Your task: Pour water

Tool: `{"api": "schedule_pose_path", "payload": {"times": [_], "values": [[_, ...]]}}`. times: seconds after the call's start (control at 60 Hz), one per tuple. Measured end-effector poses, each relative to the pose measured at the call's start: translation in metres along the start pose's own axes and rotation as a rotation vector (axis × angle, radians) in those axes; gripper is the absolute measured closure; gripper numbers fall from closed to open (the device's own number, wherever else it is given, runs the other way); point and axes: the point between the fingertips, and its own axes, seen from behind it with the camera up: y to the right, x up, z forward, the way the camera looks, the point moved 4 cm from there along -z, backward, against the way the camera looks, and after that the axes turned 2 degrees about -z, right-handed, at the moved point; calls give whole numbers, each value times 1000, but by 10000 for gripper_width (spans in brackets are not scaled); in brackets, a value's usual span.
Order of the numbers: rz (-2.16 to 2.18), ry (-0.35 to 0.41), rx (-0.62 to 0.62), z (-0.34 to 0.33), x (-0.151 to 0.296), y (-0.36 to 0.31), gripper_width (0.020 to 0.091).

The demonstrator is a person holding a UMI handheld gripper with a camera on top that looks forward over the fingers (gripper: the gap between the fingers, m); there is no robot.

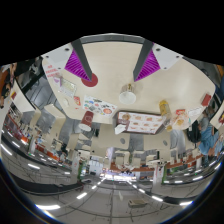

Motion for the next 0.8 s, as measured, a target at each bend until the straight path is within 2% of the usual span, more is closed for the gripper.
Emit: {"api": "schedule_pose_path", "payload": {"times": [0.033, 0.217, 0.417, 0.617, 0.8], "values": [[0, 0, 4, 17, 6, -14, 251], [7, -27, 35, 19, -4, -36, 253], [7, -44, 100, 27, -8, -102, 255], [43, 44, 167, 53, 24, -195, 251], [118, 133, 182, 117, 73, -264, 253]]}}
